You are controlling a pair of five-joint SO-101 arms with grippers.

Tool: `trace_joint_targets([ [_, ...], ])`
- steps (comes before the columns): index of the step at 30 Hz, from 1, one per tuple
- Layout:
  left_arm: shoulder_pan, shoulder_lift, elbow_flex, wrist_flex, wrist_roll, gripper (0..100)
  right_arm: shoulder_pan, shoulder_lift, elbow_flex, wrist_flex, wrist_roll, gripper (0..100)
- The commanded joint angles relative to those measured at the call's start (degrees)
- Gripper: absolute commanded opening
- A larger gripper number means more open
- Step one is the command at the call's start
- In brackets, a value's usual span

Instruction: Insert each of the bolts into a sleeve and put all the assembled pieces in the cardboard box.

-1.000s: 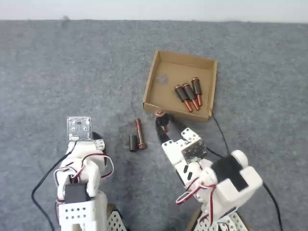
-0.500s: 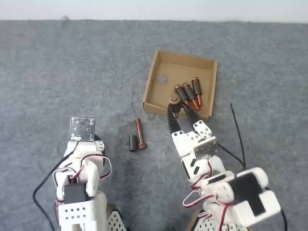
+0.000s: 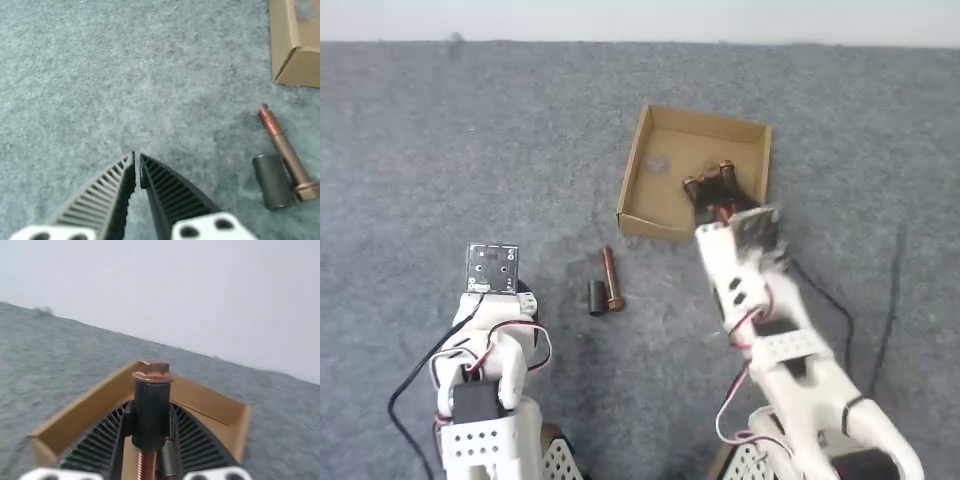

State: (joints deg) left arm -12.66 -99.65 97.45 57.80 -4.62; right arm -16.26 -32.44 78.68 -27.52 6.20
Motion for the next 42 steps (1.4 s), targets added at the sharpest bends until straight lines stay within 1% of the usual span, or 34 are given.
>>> trace_joint_targets([
  [1,-0.44,-0.70,-0.66,0.00,-0.35,1,4.00,-4.26,-13.45,16.75,-0.70,0.6],
  [4,-0.44,-0.70,-0.66,0.00,-0.35,1,5.76,-1.54,-23.65,29.93,-0.79,0.6],
  [6,-0.44,-0.70,-0.66,0.00,-0.35,1,6.11,1.54,-29.71,36.00,-0.88,0.6],
  [13,-0.44,-0.70,-0.66,0.00,-0.35,1,6.11,17.63,-47.03,44.00,-0.79,0.6],
  [20,-0.44,-0.70,-0.66,-0.09,-0.35,1,6.73,37.23,-66.37,55.25,-0.79,0.6],
  [26,-0.44,-0.70,-0.66,-0.09,-0.35,1,7.87,49.80,-80.53,63.87,-0.79,0.6],
  [30,-0.44,-0.70,-0.66,-0.09,-0.35,1,8.13,56.22,-85.80,66.42,-0.79,0.7],
  [33,-0.35,-0.70,-0.66,-0.09,-0.35,1,8.04,58.42,-88.18,68.09,-0.79,0.8],
  [36,-0.35,-0.70,-0.66,-0.09,-0.35,1,8.04,58.59,-88.79,69.85,-1.14,7.0],
  [39,-0.35,-0.70,-0.66,-0.26,-0.35,1,8.04,58.59,-88.88,70.90,-3.87,11.6],
  [42,-0.44,-0.70,-0.66,-1.23,-0.35,1,8.04,58.51,-88.88,71.16,-2.81,7.8],
])
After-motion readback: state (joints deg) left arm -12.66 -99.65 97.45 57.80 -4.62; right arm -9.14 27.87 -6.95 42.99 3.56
